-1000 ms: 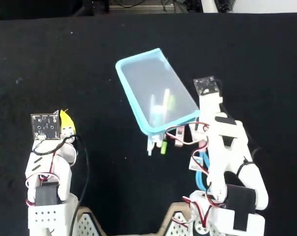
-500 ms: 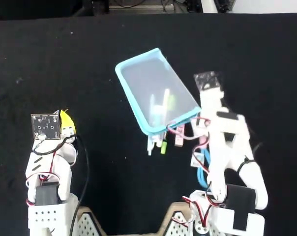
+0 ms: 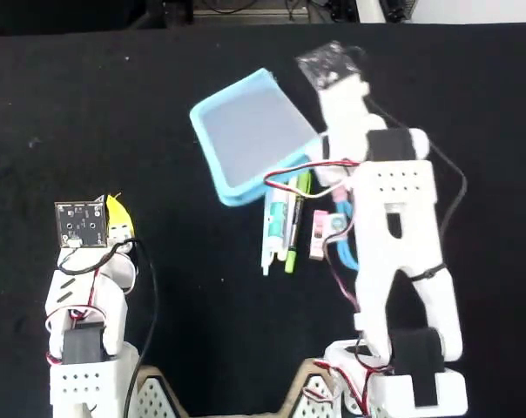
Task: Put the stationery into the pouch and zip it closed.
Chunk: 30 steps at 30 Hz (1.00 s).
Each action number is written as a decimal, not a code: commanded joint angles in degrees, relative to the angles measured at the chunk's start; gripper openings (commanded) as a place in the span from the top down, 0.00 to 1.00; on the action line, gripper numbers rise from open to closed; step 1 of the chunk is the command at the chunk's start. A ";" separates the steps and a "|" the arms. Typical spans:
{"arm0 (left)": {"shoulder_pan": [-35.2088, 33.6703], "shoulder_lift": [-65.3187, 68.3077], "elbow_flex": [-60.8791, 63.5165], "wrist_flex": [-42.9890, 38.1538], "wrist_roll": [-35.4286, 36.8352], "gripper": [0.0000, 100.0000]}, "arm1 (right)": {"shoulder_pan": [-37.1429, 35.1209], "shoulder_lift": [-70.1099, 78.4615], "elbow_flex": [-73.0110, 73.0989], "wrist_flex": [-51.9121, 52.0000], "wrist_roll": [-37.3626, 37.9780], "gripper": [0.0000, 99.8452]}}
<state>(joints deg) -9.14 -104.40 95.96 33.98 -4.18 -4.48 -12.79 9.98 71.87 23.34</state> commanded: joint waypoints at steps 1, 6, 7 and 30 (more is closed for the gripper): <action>-0.13 -0.09 1.27 0.00 0.09 0.97 | -3.60 -2.59 -6.02 0.88 0.09 0.99; -0.22 -0.18 -0.57 0.00 0.44 0.97 | -8.35 -2.59 -7.52 0.88 0.26 0.99; -0.57 -0.18 -1.54 0.00 0.53 0.97 | -9.49 -2.59 -7.60 0.88 0.26 0.99; -2.33 -0.09 -13.32 -0.53 10.11 0.86 | -26.64 -16.84 -2.77 1.32 0.44 0.99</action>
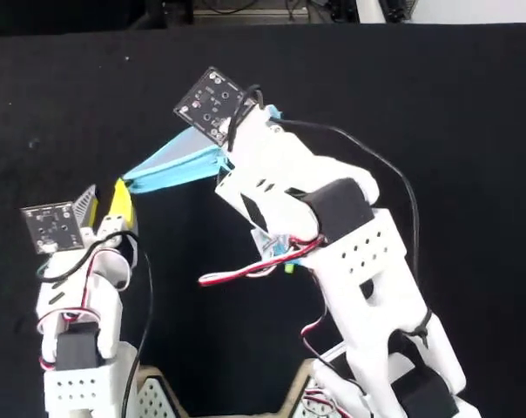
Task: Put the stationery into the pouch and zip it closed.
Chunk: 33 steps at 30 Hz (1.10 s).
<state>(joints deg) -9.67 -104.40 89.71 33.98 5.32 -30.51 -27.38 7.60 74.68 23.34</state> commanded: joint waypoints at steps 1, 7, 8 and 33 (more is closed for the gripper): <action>-2.95 -0.09 -7.60 -0.70 0.70 0.86 | -0.62 -2.24 -0.31 -1.49 0.44 0.99; -6.37 -0.09 -9.80 -2.11 0.88 0.86 | -0.97 -2.24 0.75 -1.49 0.44 0.99; -5.67 -0.09 -9.80 -3.43 0.79 0.86 | -0.97 -2.24 0.92 -1.58 0.44 0.99; 18.51 14.33 -4.35 -4.04 -1.67 0.86 | -5.54 -2.24 1.19 -10.29 -2.99 0.99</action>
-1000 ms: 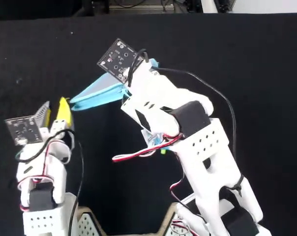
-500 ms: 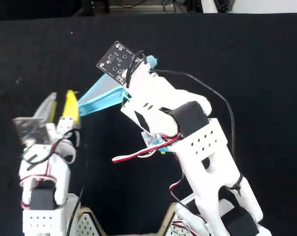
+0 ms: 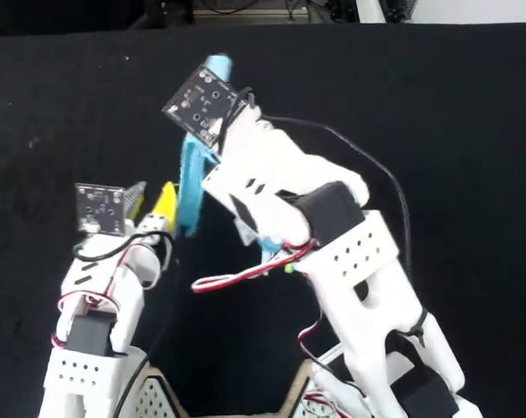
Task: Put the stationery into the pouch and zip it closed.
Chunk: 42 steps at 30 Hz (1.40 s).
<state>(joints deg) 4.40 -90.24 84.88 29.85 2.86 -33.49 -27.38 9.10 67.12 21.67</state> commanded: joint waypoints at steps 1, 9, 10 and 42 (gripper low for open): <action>5.23 0.18 0.75 0.09 0.79 0.86 | -3.43 -2.24 -0.31 -2.81 -1.23 0.99; 5.76 0.18 0.84 0.62 0.88 0.86 | -4.22 -2.24 7.60 -2.90 -0.79 0.99; 5.76 0.18 0.75 0.62 0.88 0.86 | -3.69 -2.24 8.66 -2.90 -0.79 0.99; 5.14 0.53 -33.36 31.12 -8.53 0.82 | -1.67 -2.33 10.15 -2.99 -1.23 0.99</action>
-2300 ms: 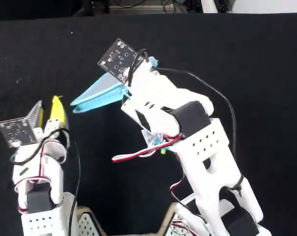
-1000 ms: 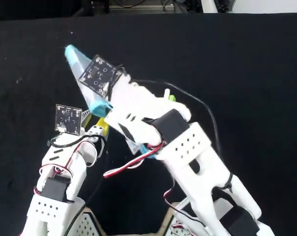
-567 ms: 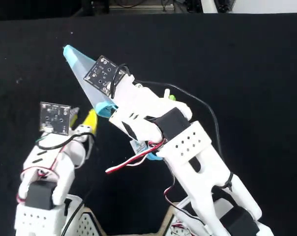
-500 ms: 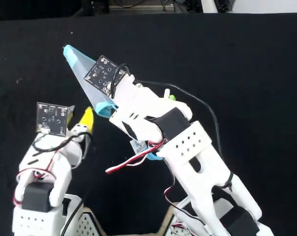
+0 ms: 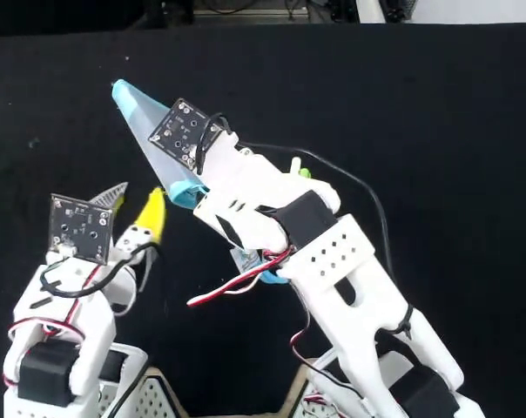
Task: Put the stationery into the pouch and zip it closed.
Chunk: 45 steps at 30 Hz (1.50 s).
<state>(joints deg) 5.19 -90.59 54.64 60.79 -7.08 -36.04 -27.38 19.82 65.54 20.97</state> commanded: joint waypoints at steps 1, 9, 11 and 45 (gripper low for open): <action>4.79 0.97 -2.95 0.18 1.41 0.82 | 0.88 -2.33 -0.57 -1.41 -0.53 0.99; 5.23 1.05 -0.75 0.97 -8.70 0.82 | 0.88 -2.33 -0.40 -1.14 -0.53 0.99; 5.23 1.05 0.75 0.79 -10.46 0.82 | 0.88 -2.33 -0.40 -1.23 -0.53 0.99; 2.59 0.62 13.58 -16.53 -6.15 0.82 | 0.88 -2.33 -0.31 -0.88 -0.53 0.99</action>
<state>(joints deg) 8.26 -89.98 69.49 45.23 -14.02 -35.96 -27.38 19.82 65.54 20.97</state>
